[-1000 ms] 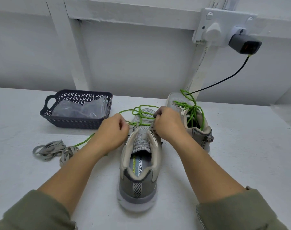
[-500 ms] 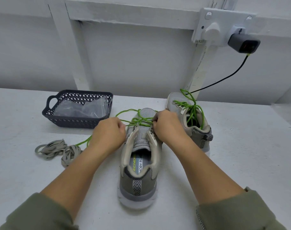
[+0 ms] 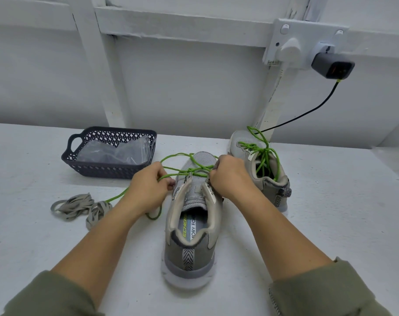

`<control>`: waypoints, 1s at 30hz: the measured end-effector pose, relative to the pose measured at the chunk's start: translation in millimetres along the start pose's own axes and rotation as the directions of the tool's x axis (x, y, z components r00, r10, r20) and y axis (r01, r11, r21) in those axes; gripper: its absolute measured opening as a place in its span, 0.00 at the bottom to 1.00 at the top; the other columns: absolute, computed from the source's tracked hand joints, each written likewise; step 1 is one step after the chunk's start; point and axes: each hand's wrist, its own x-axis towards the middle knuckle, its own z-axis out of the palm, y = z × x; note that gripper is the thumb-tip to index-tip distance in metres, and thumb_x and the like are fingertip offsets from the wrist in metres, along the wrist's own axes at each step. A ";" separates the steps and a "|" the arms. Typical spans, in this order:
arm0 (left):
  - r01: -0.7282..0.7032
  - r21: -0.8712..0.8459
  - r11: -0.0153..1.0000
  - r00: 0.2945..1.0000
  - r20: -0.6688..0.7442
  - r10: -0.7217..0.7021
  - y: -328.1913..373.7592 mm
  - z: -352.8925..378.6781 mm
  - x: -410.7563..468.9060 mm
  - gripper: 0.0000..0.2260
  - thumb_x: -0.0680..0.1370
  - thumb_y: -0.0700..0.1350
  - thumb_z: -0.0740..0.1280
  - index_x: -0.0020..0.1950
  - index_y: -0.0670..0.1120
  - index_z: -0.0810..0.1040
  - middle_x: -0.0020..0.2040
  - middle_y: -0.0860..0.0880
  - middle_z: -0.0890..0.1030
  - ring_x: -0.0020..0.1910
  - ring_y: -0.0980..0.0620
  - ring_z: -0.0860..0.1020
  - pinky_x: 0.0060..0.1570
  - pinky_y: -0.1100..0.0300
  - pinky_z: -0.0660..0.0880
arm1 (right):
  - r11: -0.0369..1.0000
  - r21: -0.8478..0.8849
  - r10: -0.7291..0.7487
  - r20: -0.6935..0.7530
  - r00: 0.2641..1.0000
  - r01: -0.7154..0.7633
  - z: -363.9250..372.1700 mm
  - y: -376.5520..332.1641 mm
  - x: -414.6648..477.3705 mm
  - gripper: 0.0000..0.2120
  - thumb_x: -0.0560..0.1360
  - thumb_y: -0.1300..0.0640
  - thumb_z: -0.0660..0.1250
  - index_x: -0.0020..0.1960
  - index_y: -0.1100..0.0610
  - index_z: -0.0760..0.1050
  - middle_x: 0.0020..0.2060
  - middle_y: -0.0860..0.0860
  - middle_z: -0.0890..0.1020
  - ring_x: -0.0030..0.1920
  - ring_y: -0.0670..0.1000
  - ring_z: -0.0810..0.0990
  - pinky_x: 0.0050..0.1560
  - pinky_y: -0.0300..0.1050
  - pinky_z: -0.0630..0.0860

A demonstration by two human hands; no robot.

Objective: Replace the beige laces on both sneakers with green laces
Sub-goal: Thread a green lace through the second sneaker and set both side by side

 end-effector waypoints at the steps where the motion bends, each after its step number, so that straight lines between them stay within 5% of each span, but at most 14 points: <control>1: 0.066 -0.166 0.984 0.997 0.045 -0.060 -1.7 -2.1 -2.7 0.10 0.78 0.37 0.64 0.38 0.43 0.70 0.44 0.47 0.84 0.41 0.53 0.83 0.40 0.63 0.74 | 1.000 0.004 0.009 0.001 1.000 -0.009 1.3 0.2 0.1 0.09 0.77 0.60 0.59 0.52 0.62 0.76 0.52 0.60 0.79 0.49 0.57 0.76 0.41 0.43 0.70; 3: 0.099 -0.304 0.948 0.992 0.105 -0.070 -2.8 -4.3 -5.9 0.10 0.79 0.41 0.62 0.37 0.43 0.68 0.47 0.43 0.84 0.41 0.49 0.84 0.41 0.57 0.79 | 1.000 0.003 0.016 -0.011 1.000 -0.015 4.2 0.1 -0.2 0.09 0.77 0.60 0.59 0.53 0.61 0.75 0.52 0.60 0.79 0.52 0.59 0.76 0.42 0.44 0.70; 7: -0.017 -0.048 0.999 0.997 0.071 0.020 1.0 -3.3 -8.5 0.28 0.72 0.70 0.57 0.42 0.44 0.75 0.43 0.46 0.83 0.44 0.44 0.82 0.47 0.44 0.79 | 0.999 -0.047 0.010 -0.037 0.999 -0.012 10.0 -1.8 -1.3 0.08 0.76 0.60 0.59 0.52 0.61 0.74 0.53 0.60 0.79 0.54 0.60 0.76 0.44 0.45 0.69; 11: 0.010 -0.073 0.997 1.000 -0.005 -0.010 4.9 2.5 -7.0 0.19 0.81 0.49 0.57 0.38 0.41 0.80 0.42 0.48 0.84 0.36 0.53 0.83 0.41 0.54 0.81 | 0.999 -0.049 0.005 -0.031 1.000 -0.006 9.2 -1.9 -2.6 0.09 0.76 0.61 0.59 0.52 0.60 0.75 0.53 0.60 0.79 0.56 0.60 0.76 0.47 0.46 0.71; 16: 0.200 -0.277 0.940 0.979 0.014 -0.204 -3.9 4.9 -9.4 0.11 0.75 0.36 0.62 0.33 0.36 0.78 0.36 0.45 0.85 0.26 0.59 0.79 0.28 0.70 0.74 | 0.999 -0.038 -0.007 -0.031 0.999 0.005 7.3 -2.4 -5.4 0.03 0.76 0.59 0.60 0.44 0.58 0.69 0.50 0.61 0.80 0.53 0.61 0.76 0.42 0.44 0.67; 19: 0.051 0.119 0.992 0.996 -0.079 -0.042 -10.3 6.1 -11.4 0.15 0.73 0.37 0.65 0.28 0.44 0.65 0.22 0.53 0.71 0.28 0.49 0.72 0.29 0.59 0.67 | 1.000 -0.023 -0.006 -0.019 1.000 0.006 6.2 -3.1 -8.0 0.06 0.76 0.58 0.60 0.48 0.60 0.71 0.51 0.61 0.79 0.53 0.61 0.76 0.43 0.46 0.69; 22: -0.047 0.368 0.929 0.992 -0.091 0.086 0.2 6.3 -12.5 0.04 0.75 0.41 0.66 0.45 0.44 0.71 0.44 0.45 0.76 0.47 0.42 0.76 0.43 0.54 0.69 | 1.000 0.007 -0.010 0.004 1.000 0.010 -1.3 -1.2 -8.9 0.10 0.77 0.58 0.59 0.54 0.61 0.75 0.52 0.59 0.80 0.53 0.59 0.76 0.45 0.46 0.72; 23: -0.046 0.399 0.916 0.990 -0.103 0.095 5.2 5.3 -9.1 0.08 0.76 0.42 0.65 0.53 0.43 0.71 0.52 0.43 0.76 0.52 0.41 0.76 0.48 0.53 0.70 | 0.999 0.040 -0.009 0.010 1.000 0.009 -5.3 -0.7 -8.9 0.10 0.77 0.59 0.58 0.54 0.60 0.75 0.51 0.58 0.80 0.51 0.57 0.76 0.43 0.45 0.71; 25: -0.141 0.359 0.923 0.970 -0.138 0.202 21.6 1.4 -0.4 0.11 0.79 0.44 0.63 0.59 0.42 0.72 0.57 0.43 0.77 0.56 0.42 0.76 0.53 0.53 0.70 | 0.990 0.142 -0.005 0.011 1.000 0.004 -12.6 0.3 -10.5 0.09 0.78 0.60 0.56 0.52 0.57 0.73 0.49 0.56 0.80 0.47 0.55 0.75 0.40 0.43 0.68; 27: -0.223 0.296 0.929 0.958 -0.111 0.266 43.8 -2.5 10.6 0.13 0.81 0.49 0.59 0.55 0.42 0.77 0.53 0.44 0.80 0.53 0.45 0.77 0.51 0.54 0.71 | 0.973 0.225 -0.035 -0.016 0.999 0.038 -18.3 -1.7 -15.3 0.07 0.78 0.59 0.55 0.51 0.55 0.70 0.48 0.55 0.80 0.46 0.54 0.77 0.39 0.43 0.67; 30: 0.067 0.021 0.998 0.986 0.150 -0.069 71.2 1.1 33.0 0.24 0.82 0.57 0.54 0.47 0.42 0.82 0.40 0.49 0.82 0.37 0.52 0.76 0.36 0.60 0.70 | 0.947 0.300 -0.094 -0.085 0.992 0.115 -24.2 -7.3 -26.7 0.06 0.78 0.58 0.55 0.49 0.55 0.70 0.41 0.51 0.79 0.42 0.52 0.75 0.36 0.45 0.66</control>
